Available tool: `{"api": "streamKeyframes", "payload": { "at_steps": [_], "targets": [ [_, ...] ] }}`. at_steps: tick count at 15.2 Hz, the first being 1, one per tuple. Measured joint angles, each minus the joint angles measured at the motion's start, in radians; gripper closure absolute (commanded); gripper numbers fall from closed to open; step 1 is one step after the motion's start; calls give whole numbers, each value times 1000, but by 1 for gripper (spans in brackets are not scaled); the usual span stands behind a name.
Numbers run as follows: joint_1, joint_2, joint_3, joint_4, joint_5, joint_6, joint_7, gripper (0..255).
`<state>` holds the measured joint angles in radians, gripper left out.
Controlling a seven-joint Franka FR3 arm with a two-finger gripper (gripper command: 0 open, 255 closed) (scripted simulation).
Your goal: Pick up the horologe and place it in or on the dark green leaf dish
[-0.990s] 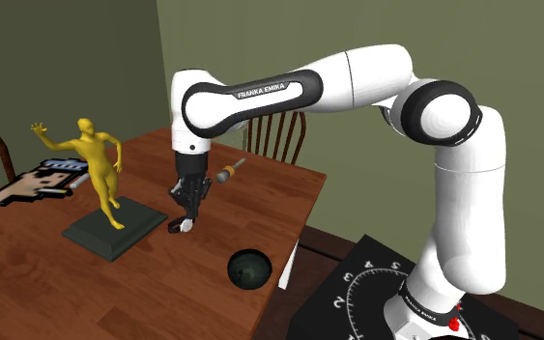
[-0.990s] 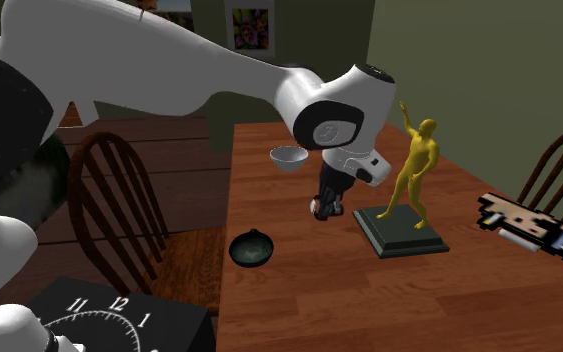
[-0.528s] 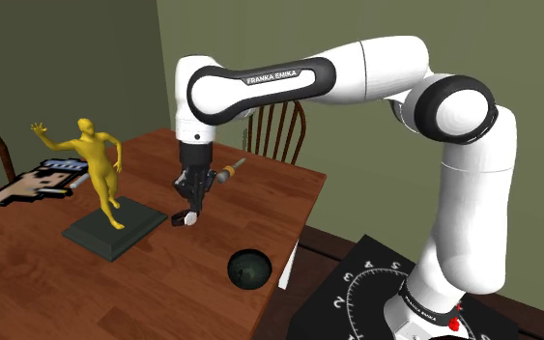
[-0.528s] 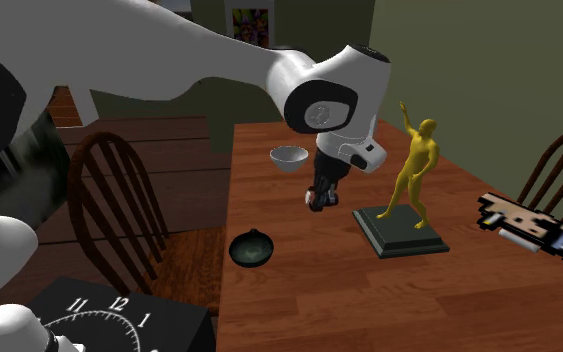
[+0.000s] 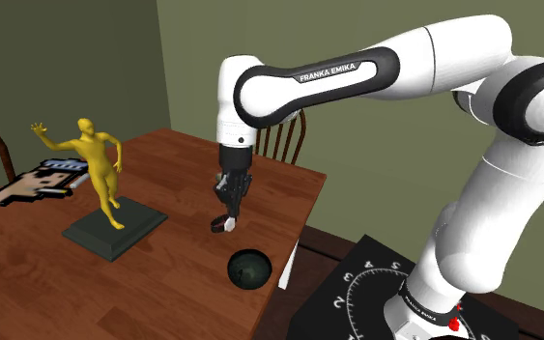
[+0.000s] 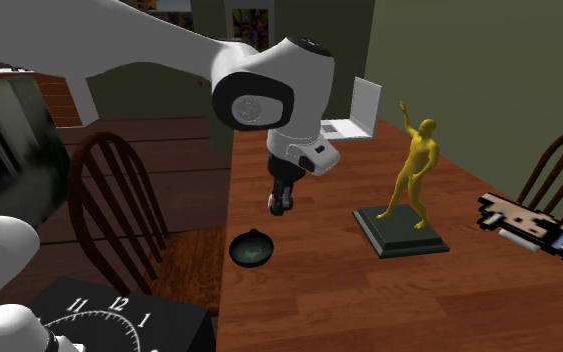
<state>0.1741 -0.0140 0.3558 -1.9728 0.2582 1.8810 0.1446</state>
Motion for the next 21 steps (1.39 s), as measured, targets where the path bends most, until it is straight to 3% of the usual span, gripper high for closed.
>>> {"api": "streamKeyframes", "payload": {
  "at_steps": [3,5,21],
  "targets": [
    [-3,-150,-11,-146,50,-6,-38,255],
    [-2,-187,-16,-200,64,10,-54,255],
    [5,-122,2,-340,76,210,-88,255]
  ]
}}
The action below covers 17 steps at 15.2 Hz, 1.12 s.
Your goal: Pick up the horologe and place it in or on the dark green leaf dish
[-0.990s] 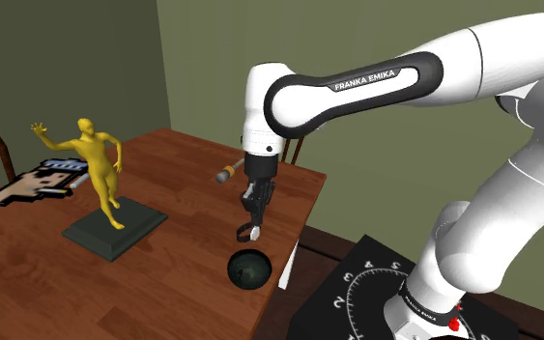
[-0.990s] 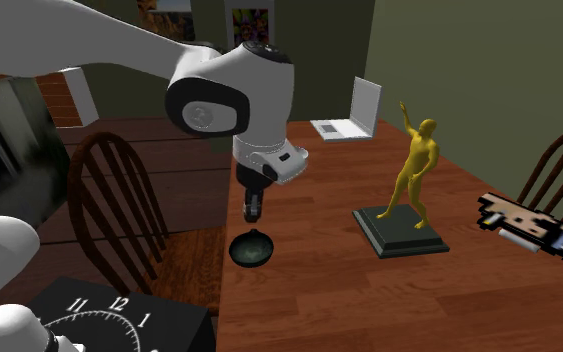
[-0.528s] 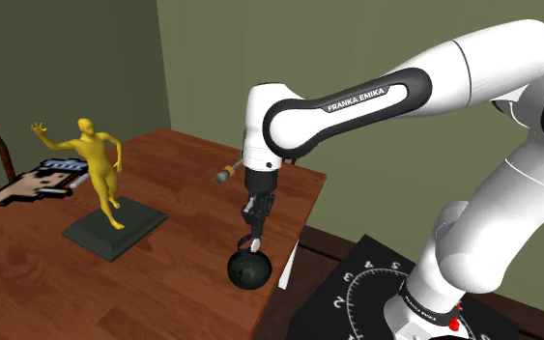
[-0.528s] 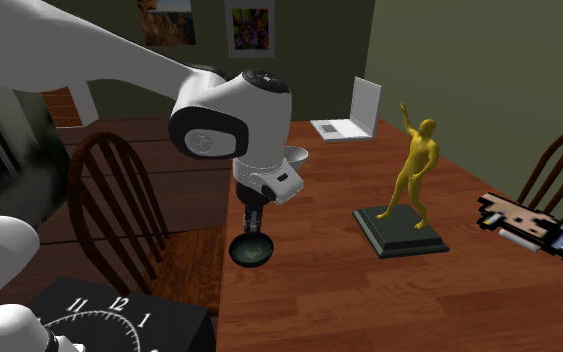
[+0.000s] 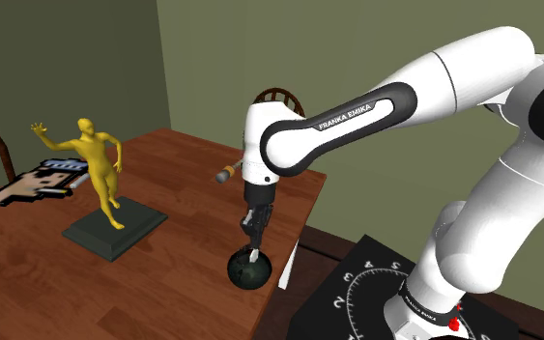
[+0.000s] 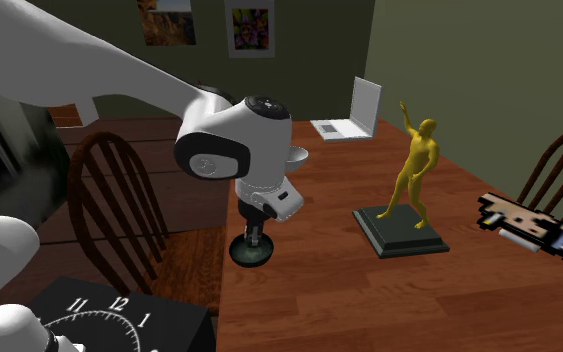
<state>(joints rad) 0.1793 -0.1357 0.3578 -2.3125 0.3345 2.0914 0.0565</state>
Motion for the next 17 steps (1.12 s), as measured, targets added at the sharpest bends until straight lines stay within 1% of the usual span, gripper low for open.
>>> {"api": "streamKeyframes", "payload": {
  "at_steps": [5,6,12,13,16,17],
  "targets": [
    [0,1,1,-3,0,5,0,255],
    [0,1,1,-3,0,5,0,0],
    [0,1,1,-3,0,5,0,0],
    [-1,-4,-2,8,-1,-10,1,0],
    [-10,-32,-16,69,-10,-100,6,0],
    [-13,-39,-20,74,-11,-114,3,0]
  ]
}}
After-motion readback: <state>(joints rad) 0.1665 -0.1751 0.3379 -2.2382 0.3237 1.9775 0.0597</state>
